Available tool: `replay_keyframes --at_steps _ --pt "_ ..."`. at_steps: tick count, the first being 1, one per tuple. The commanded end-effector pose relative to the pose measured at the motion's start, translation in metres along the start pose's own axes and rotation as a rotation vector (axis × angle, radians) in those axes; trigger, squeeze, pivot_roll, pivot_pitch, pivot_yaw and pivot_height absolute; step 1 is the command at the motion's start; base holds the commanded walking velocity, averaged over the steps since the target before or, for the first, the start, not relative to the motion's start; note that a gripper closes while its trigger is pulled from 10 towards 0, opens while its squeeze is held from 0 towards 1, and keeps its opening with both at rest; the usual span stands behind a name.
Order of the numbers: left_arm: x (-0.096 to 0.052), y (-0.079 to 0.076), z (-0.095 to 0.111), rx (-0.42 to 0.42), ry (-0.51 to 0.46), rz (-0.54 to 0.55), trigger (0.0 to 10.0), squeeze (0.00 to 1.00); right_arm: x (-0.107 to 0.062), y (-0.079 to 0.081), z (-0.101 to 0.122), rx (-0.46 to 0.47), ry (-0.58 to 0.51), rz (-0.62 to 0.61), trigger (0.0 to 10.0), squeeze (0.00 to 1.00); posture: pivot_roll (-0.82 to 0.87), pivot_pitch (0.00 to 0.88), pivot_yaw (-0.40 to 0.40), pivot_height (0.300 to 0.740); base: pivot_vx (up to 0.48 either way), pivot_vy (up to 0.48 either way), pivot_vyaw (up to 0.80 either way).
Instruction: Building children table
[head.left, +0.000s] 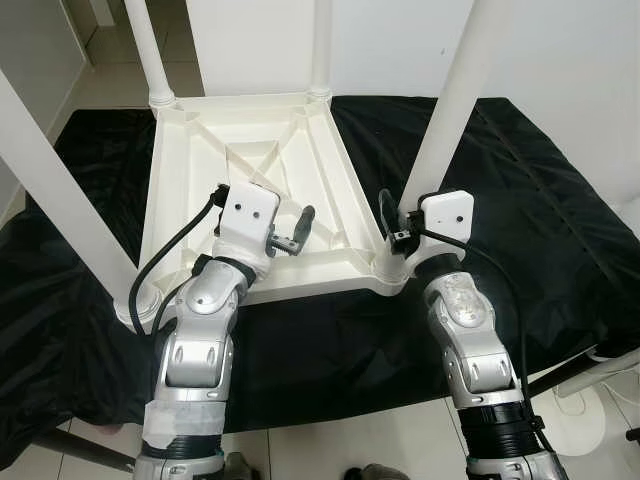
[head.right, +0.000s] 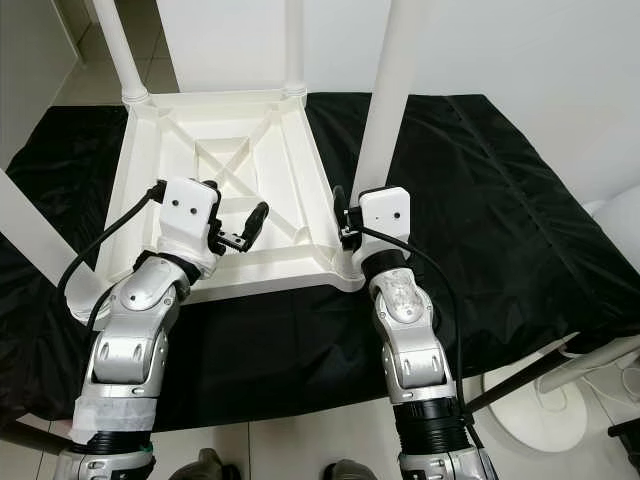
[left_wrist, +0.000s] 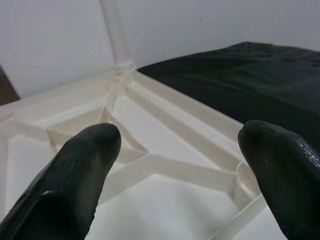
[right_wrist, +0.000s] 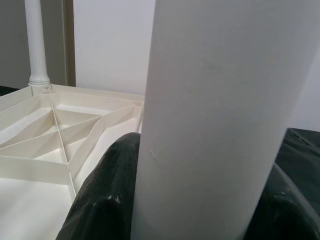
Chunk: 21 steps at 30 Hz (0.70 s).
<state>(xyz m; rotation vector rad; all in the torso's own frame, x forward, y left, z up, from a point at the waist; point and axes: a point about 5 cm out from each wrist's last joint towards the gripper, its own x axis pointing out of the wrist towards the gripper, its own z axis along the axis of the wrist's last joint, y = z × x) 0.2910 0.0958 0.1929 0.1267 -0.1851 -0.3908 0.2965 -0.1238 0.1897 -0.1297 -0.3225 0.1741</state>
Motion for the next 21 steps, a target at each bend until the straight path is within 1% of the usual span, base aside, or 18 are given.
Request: replay_keyframes --at_steps 1,5,7,8,9,13,14,16,17,19,20,21 --pt "-0.005 -0.022 -0.001 -0.079 -0.010 -0.041 10.0 0.00 0.002 0.001 -0.001 0.003 0.021 0.000 10.0 0.00 -0.01 0.008 -0.015 0.740 0.000 0.000 0.00" --pt "-0.006 -0.024 0.000 -0.074 -0.014 -0.062 10.0 0.00 0.001 0.002 -0.001 0.004 0.023 0.000 10.0 0.00 -0.01 0.010 -0.015 0.740 0.000 0.000 0.00" --pt "-0.010 -0.032 0.001 -0.078 0.002 -0.156 10.0 0.00 0.001 0.003 -0.004 0.044 0.047 0.001 10.0 0.00 -0.01 0.010 -0.015 0.740 0.000 0.000 0.00" --pt "-0.012 -0.035 0.003 -0.075 0.005 -0.197 10.0 0.00 0.002 0.004 -0.005 0.081 0.059 -0.004 10.0 0.00 -0.01 0.010 -0.016 0.740 0.000 0.000 0.00" --pt "-0.012 -0.035 0.003 -0.075 0.005 -0.197 10.0 0.00 0.002 0.004 -0.005 0.081 0.059 -0.004 10.0 0.00 -0.01 0.010 -0.016 0.740 0.000 0.000 0.00" --pt "-0.018 -0.044 0.008 -0.087 0.011 -0.321 10.0 0.00 0.002 0.002 -0.007 0.195 0.085 -0.023 10.0 0.00 -0.01 0.011 -0.016 0.740 0.000 0.000 0.00" --pt "-0.020 -0.046 0.010 -0.080 0.016 -0.348 10.0 0.00 0.003 0.002 -0.008 0.254 0.095 -0.029 10.0 0.00 -0.01 0.011 -0.016 0.740 0.000 0.000 0.00" --pt "-0.020 -0.046 0.010 -0.080 0.016 -0.348 10.0 0.00 0.003 0.002 -0.008 0.254 0.095 -0.029 10.0 0.00 -0.01 0.011 -0.016 0.740 0.000 0.000 0.00" --pt "-0.022 -0.047 0.010 -0.073 0.019 -0.361 10.0 0.00 0.003 0.002 -0.008 0.293 0.101 -0.032 10.0 0.00 -0.01 0.011 -0.016 0.740 0.000 0.000 0.00" --pt "-0.022 -0.047 0.010 -0.073 0.019 -0.361 10.0 0.00 0.003 0.002 -0.008 0.293 0.101 -0.032 10.0 0.00 -0.01 0.011 -0.016 0.740 0.000 0.000 0.00" --pt "-0.022 -0.048 0.010 -0.068 0.022 -0.367 10.0 0.00 0.004 0.002 -0.008 0.359 0.113 -0.030 10.0 0.00 -0.01 0.011 -0.016 0.740 0.000 0.000 0.00" --pt "-0.022 -0.049 0.010 -0.066 0.026 -0.371 10.0 0.00 0.004 0.002 -0.009 0.399 0.120 -0.028 10.0 0.00 -0.01 0.013 -0.018 0.740 0.000 0.000 0.00"
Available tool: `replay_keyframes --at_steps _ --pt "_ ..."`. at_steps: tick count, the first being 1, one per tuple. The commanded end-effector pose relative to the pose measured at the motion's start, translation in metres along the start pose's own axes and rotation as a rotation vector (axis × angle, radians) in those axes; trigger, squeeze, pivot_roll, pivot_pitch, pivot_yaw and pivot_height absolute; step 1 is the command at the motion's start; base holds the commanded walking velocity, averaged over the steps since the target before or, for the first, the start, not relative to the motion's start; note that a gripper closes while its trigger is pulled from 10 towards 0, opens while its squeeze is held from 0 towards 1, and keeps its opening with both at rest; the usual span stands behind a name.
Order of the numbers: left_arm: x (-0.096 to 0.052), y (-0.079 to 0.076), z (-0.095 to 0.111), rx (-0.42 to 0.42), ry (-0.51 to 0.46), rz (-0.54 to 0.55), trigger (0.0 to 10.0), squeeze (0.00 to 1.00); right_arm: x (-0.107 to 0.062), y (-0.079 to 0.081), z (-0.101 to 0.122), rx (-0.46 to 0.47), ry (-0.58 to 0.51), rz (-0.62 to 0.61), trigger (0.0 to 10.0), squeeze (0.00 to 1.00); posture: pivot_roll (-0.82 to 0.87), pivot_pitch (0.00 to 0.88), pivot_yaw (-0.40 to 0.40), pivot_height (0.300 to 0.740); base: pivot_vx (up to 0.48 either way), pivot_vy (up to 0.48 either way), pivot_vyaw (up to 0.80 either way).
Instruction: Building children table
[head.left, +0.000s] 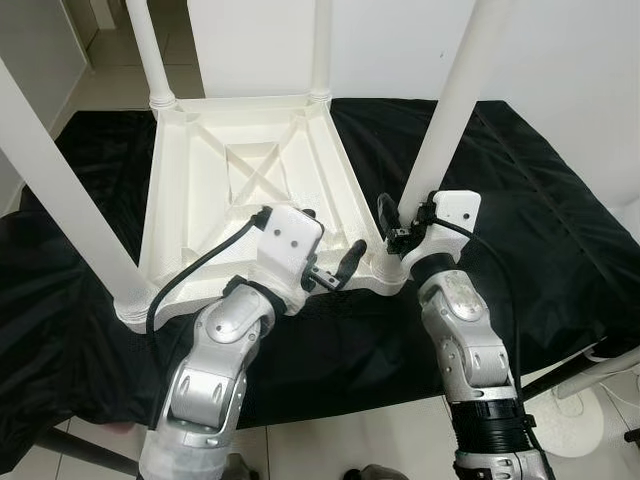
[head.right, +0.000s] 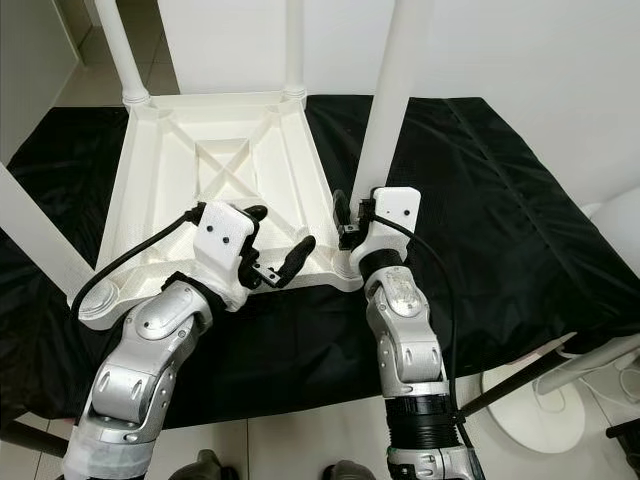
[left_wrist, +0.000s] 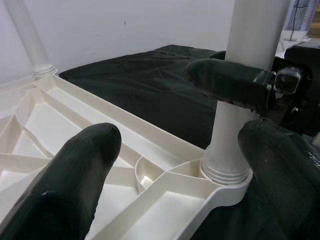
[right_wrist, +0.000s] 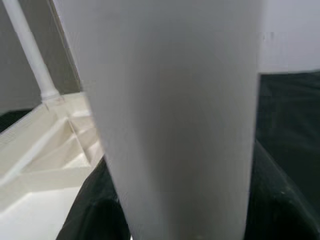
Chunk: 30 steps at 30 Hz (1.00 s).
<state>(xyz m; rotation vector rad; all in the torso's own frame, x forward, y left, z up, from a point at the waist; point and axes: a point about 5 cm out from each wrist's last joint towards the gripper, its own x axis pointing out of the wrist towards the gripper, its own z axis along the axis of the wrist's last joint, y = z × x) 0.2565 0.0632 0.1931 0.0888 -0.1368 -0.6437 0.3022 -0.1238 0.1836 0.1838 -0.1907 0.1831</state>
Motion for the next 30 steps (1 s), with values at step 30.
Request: replay_keyframes --at_steps 30 --pt "0.010 -0.039 0.026 0.066 -0.003 -0.297 10.0 0.00 -0.002 -0.003 -0.017 0.895 0.085 0.058 10.0 0.00 0.00 0.040 -0.025 0.740 0.000 0.000 0.00"
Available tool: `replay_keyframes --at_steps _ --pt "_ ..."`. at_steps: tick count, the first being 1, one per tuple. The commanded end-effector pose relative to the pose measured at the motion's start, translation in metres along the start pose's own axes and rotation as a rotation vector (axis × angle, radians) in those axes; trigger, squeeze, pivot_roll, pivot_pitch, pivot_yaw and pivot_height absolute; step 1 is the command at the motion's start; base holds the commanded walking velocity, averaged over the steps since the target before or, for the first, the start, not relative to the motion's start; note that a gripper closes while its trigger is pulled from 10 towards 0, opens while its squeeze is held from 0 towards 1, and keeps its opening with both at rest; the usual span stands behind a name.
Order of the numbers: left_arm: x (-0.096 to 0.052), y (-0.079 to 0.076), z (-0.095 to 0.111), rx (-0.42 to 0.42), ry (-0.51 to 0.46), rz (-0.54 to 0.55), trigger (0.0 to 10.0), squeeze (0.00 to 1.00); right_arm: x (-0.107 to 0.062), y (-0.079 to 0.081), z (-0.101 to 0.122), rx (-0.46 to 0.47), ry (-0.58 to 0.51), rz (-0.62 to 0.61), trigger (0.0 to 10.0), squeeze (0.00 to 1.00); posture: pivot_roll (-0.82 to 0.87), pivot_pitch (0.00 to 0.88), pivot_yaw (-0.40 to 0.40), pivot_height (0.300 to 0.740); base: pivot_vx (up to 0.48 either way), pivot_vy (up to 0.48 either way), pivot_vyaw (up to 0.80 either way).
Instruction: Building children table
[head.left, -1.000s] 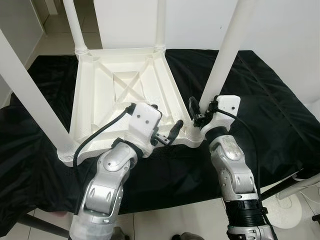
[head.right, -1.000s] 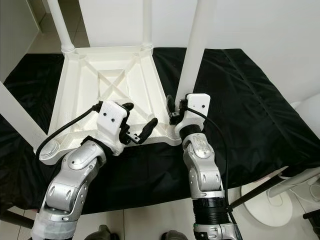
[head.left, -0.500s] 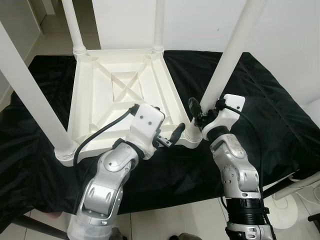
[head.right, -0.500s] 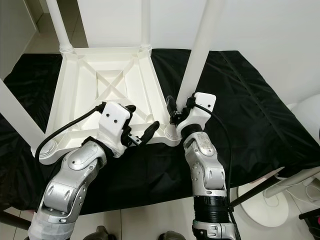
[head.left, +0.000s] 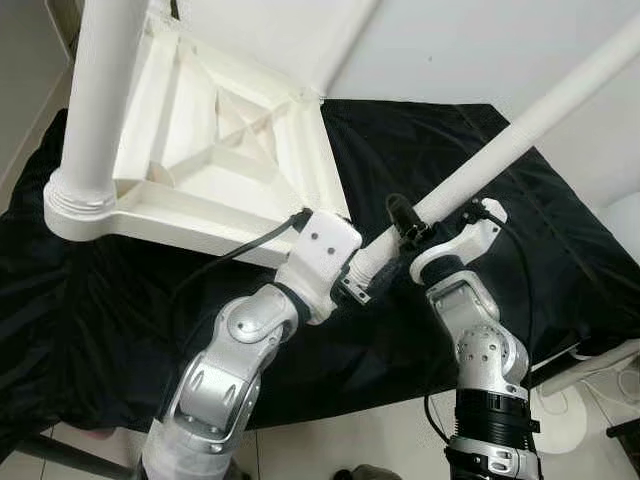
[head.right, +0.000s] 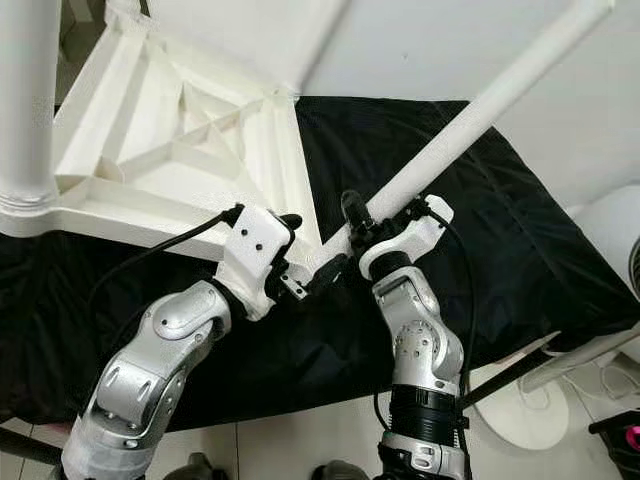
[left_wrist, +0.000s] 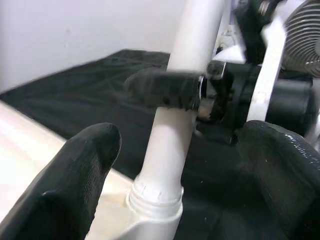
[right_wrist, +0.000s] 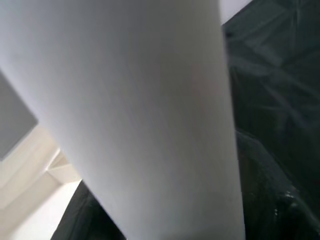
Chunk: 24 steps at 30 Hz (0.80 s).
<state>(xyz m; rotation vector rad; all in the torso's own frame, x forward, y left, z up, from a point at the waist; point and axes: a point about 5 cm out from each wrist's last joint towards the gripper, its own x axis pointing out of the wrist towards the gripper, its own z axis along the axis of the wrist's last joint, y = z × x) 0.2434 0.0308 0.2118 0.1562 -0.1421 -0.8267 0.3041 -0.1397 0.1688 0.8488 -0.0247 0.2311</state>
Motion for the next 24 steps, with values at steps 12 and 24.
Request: replay_keyframes --at_steps 12,24 --pt "0.005 -0.019 0.011 0.058 -0.005 -0.243 10.0 0.00 -0.021 -0.050 -0.041 0.684 -0.026 0.088 10.0 0.00 0.00 0.045 -0.025 0.740 0.000 0.000 0.00" --pt "0.005 -0.017 0.007 0.100 0.021 -0.286 10.0 0.00 -0.020 -0.072 -0.053 0.754 -0.059 0.026 10.0 0.00 0.00 0.039 -0.011 0.740 0.000 0.000 0.00"
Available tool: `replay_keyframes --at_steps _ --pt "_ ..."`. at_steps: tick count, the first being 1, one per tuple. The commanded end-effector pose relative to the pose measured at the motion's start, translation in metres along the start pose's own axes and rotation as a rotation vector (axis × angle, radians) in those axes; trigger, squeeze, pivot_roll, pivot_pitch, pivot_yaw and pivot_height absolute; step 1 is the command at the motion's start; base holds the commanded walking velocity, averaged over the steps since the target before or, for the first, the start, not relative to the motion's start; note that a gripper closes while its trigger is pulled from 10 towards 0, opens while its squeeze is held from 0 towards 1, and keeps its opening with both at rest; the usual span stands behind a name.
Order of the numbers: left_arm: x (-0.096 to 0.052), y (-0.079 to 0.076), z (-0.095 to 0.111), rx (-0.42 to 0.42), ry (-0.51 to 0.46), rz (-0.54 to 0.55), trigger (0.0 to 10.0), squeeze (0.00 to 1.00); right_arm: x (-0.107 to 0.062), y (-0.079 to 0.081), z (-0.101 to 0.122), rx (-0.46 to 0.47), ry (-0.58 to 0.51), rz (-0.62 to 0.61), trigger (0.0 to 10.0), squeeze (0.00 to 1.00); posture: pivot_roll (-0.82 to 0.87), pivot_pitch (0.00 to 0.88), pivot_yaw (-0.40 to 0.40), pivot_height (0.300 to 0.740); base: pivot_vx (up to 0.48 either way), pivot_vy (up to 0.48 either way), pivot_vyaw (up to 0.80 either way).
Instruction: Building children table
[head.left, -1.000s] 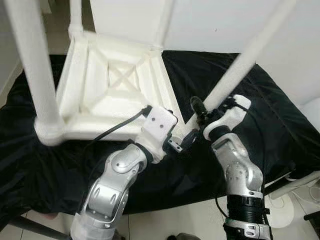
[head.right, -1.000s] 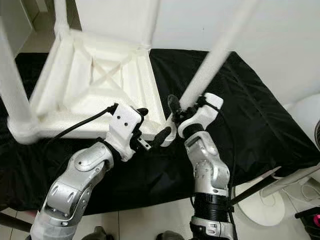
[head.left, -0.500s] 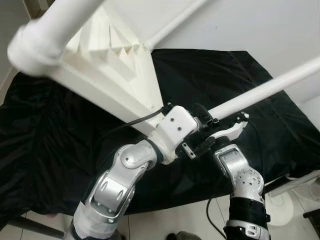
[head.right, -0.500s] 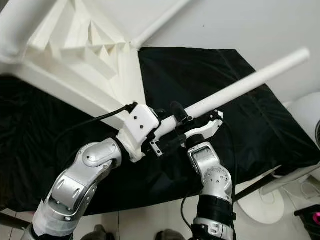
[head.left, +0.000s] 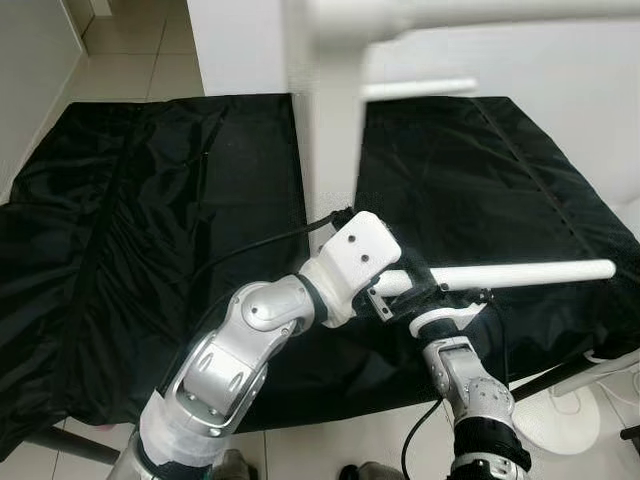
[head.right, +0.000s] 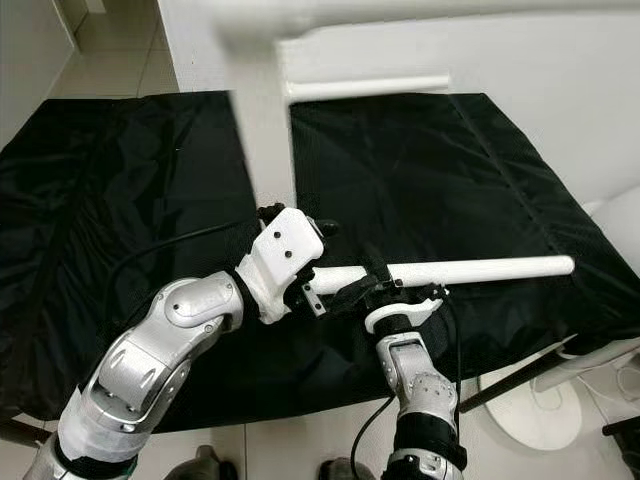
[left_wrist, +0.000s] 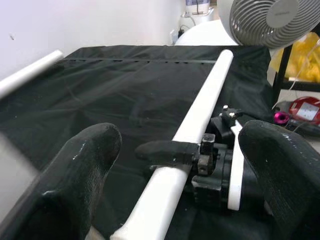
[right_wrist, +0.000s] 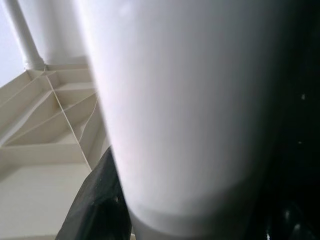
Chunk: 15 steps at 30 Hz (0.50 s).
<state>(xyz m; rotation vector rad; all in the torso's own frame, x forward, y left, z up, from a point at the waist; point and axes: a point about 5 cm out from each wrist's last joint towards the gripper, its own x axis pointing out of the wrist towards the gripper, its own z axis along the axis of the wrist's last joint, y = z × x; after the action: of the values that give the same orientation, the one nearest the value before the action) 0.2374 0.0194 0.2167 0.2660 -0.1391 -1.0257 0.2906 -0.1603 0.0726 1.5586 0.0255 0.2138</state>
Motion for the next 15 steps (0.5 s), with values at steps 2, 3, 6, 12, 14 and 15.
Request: replay_keyframes --at_steps 2,3,6,12,14,15 --pt "0.002 -0.004 -0.004 0.049 0.007 -0.067 10.0 0.00 0.009 0.003 -0.010 0.044 -0.002 0.048 10.0 0.00 0.00 0.041 -0.014 0.740 0.000 0.000 0.00" --pt "0.000 -0.001 -0.009 0.064 0.021 -0.064 10.0 0.00 0.009 0.004 -0.009 0.046 0.001 0.062 10.0 0.00 0.00 0.041 -0.014 0.740 0.000 0.000 0.00" --pt "-0.001 0.006 -0.013 0.067 0.020 -0.046 10.0 0.00 0.006 0.003 -0.007 0.036 0.005 0.061 10.0 0.00 0.00 0.046 -0.023 0.740 0.000 0.000 0.00" --pt "-0.006 0.025 -0.020 0.104 0.033 -0.032 10.0 0.00 -0.001 0.001 0.000 0.048 -0.013 0.077 10.0 1.00 0.00 0.055 -0.015 0.740 0.000 0.000 0.00" --pt "-0.008 0.029 -0.020 0.114 0.037 -0.034 10.0 0.00 -0.003 0.000 0.003 0.050 -0.025 0.073 10.0 1.00 -0.01 0.055 -0.012 0.740 0.000 0.000 0.00" --pt "-0.009 0.031 -0.022 0.123 0.040 -0.036 10.0 0.00 -0.005 -0.001 0.004 0.047 -0.033 0.071 10.0 1.00 -0.01 0.057 -0.007 0.740 0.000 0.000 0.00"
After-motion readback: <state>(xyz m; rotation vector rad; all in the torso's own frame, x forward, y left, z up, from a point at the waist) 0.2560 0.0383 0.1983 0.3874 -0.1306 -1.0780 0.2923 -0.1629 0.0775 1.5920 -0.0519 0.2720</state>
